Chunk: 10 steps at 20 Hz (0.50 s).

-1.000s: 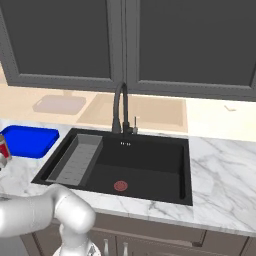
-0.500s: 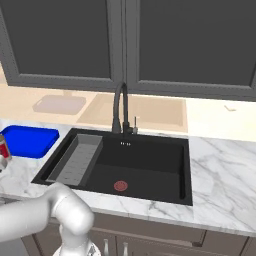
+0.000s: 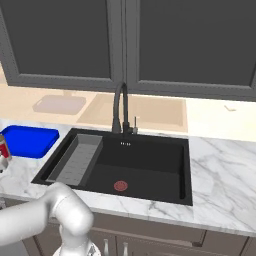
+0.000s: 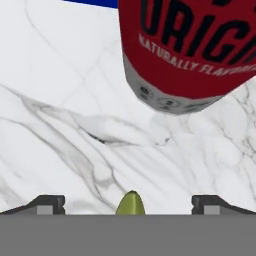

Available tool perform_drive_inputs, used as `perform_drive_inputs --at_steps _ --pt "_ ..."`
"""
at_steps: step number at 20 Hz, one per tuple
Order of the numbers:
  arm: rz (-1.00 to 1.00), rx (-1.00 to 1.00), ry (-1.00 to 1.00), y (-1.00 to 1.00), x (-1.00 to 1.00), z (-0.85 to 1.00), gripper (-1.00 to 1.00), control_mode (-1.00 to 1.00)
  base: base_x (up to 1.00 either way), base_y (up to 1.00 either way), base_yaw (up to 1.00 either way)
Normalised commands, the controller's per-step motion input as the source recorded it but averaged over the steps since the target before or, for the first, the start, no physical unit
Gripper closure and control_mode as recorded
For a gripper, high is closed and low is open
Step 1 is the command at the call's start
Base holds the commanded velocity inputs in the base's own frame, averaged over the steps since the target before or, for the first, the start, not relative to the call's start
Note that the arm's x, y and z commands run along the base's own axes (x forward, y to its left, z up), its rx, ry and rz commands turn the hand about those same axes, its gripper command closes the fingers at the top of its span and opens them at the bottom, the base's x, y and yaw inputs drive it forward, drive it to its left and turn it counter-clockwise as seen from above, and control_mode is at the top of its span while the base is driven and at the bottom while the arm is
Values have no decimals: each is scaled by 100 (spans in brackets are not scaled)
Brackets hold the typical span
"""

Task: Pick up all produce items and place them in the sink. Turn on the sink faucet to wash them. Then turn the sink off and put them in the tray.

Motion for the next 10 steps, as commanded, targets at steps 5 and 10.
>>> perform_drive_inputs --at_steps 5,10 --pt "0 0 0 11 -4 -26 100 -100 0 0 0" --pt "-3 0 0 2 -30 -18 100 -100 0 0 0"
